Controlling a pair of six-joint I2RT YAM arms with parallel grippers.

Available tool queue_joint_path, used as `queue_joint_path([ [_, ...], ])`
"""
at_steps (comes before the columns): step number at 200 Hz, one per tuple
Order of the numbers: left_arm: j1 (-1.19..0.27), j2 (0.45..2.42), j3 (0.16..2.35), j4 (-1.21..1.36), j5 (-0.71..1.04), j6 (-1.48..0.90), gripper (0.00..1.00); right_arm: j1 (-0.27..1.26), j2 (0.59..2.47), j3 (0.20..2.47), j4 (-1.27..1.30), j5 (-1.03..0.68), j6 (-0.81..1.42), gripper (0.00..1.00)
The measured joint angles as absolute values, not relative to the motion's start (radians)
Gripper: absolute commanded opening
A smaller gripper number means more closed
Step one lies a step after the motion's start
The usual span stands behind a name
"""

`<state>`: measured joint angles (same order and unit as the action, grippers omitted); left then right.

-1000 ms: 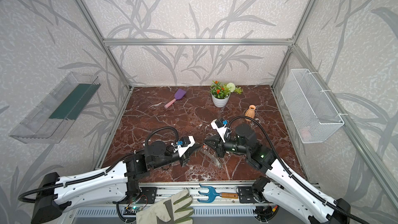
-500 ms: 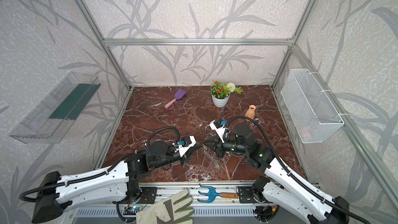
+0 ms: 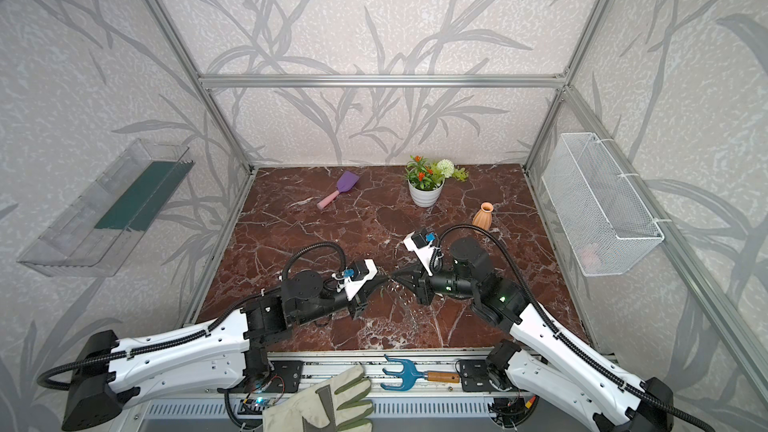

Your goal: Put the keys on the keyring

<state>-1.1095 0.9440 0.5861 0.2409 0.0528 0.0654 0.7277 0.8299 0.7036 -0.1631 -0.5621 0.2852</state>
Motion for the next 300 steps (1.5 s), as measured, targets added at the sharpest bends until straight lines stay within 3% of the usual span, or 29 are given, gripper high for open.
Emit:
queue_joint_path([
  [300, -1.104, 0.891, 0.535, 0.306, 0.046, 0.042, 0.0, 0.74, 0.866, 0.703, -0.138, -0.537, 0.307, 0.0],
])
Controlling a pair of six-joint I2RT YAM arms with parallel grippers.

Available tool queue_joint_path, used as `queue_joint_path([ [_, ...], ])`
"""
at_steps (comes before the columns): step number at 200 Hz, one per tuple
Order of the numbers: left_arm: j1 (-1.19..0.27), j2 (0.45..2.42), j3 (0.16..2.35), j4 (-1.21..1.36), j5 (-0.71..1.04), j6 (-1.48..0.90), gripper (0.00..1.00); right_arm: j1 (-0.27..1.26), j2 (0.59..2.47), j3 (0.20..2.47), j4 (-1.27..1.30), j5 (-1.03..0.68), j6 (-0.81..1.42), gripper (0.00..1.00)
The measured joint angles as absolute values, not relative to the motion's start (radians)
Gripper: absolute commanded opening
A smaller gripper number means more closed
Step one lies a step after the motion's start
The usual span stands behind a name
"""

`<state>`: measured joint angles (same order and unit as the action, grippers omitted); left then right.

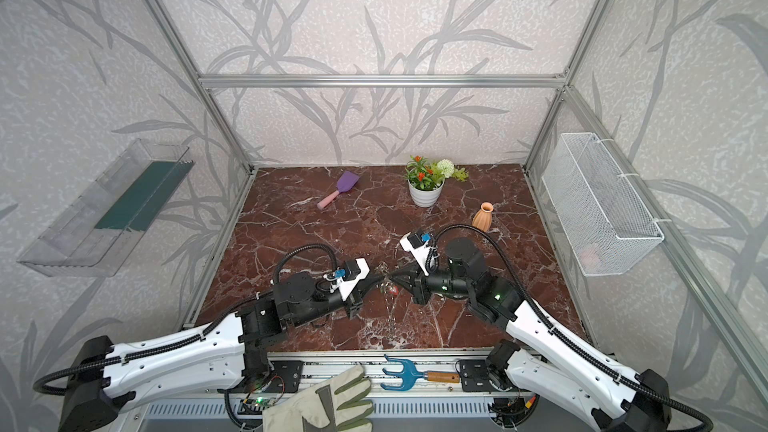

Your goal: Put the keys on the keyring

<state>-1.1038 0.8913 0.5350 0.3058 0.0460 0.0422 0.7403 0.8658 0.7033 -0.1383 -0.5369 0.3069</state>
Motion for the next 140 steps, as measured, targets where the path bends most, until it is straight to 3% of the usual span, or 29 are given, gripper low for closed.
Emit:
queue_joint_path([
  [66, -1.1, 0.886, 0.48, 0.445, 0.012, 0.004, 0.0, 0.702, 0.887, 0.697, -0.064, -0.606, 0.358, 0.0],
  [140, -1.1, 0.87, 0.422, 0.62, 0.0, -0.03, 0.0, 0.66, 0.893, 0.691, 0.034, -0.723, 0.438, 0.09],
])
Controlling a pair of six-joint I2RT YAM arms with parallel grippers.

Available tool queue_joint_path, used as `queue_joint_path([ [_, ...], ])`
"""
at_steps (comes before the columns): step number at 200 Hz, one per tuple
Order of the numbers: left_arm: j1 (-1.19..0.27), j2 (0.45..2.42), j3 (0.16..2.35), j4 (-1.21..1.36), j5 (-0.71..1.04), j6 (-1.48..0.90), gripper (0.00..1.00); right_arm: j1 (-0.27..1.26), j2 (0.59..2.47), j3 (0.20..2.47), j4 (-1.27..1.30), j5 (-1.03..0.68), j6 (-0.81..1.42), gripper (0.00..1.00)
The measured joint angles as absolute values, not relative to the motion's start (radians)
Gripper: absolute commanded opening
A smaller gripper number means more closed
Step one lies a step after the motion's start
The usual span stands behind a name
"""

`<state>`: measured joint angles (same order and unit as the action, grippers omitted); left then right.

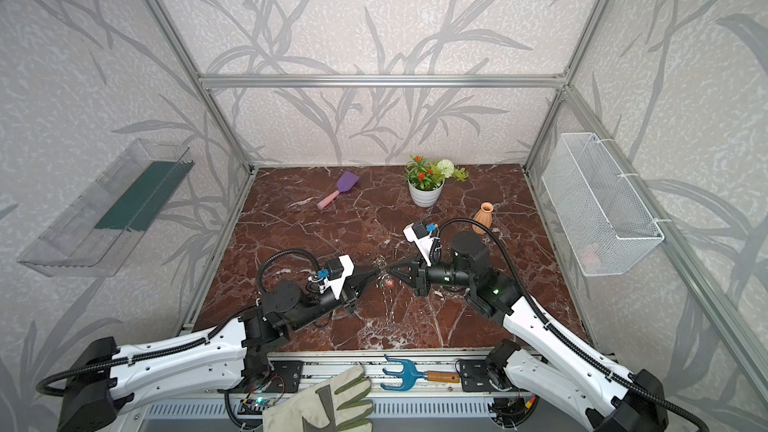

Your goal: Put the keys on the keyring

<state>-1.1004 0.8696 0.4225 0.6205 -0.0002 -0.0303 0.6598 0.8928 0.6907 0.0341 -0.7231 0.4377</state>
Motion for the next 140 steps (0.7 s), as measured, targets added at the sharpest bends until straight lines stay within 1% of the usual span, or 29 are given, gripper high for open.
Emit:
queue_joint_path([
  [113, -1.1, 0.878, 0.395, 0.839, 0.009, -0.034, 0.0, 0.659, 0.929, 0.734, 0.1, -0.78, 0.48, 0.12],
  [140, -1.1, 0.889, 0.395, 0.872, 0.014, -0.034, 0.0, 0.659, 0.929, 0.736, 0.115, -0.788, 0.493, 0.17],
])
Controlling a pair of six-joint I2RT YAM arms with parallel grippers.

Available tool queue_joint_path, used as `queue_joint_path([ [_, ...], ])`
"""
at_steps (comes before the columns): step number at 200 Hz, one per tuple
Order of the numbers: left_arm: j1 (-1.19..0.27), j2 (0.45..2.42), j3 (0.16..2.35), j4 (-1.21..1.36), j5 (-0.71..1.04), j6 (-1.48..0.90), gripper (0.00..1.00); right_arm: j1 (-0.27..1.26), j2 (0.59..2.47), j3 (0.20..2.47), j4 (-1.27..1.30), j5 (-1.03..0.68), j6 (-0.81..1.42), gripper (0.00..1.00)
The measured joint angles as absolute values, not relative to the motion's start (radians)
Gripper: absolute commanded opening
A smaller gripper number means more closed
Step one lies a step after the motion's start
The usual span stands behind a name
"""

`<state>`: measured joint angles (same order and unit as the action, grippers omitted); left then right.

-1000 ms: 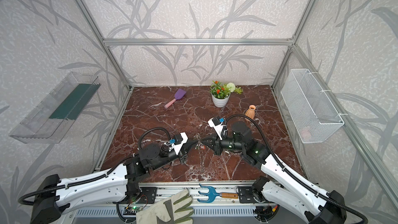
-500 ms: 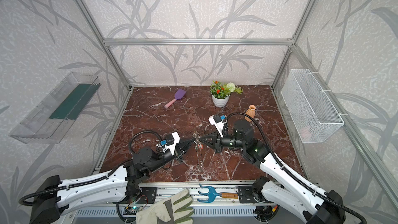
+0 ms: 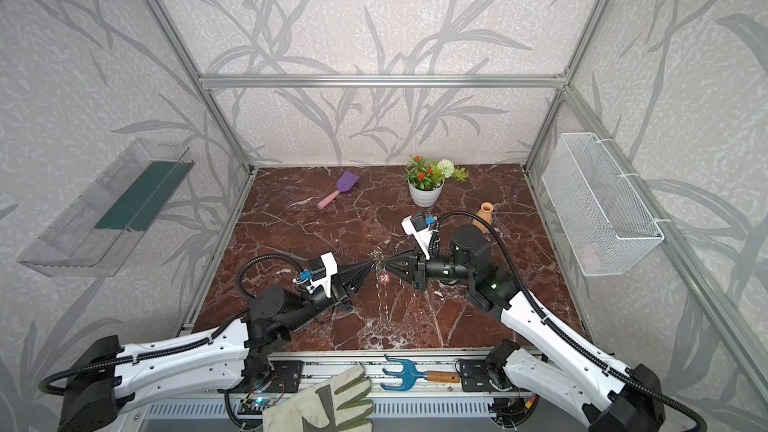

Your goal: Put the keys on the keyring

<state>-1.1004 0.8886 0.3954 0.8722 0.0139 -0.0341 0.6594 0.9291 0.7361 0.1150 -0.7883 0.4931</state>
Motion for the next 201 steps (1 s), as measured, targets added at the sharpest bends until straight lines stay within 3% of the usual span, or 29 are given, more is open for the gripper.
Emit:
queue_joint_path([
  [54, -1.1, 0.93, 0.395, 0.922, 0.015, -0.039, 0.0, 0.661, 0.923, 0.738, 0.107, -0.793, 0.496, 0.29],
  [129, -1.092, 0.933, 0.395, 0.954, 0.011, -0.075, 0.0, 0.64, 0.846, 0.796, -0.026, -0.74, 0.398, 0.37],
  [201, -1.076, 0.868, 0.383, 0.942, 0.072, -0.107, 0.0, 0.601, 0.886, 0.855, -0.017, -0.785, 0.376, 0.33],
])
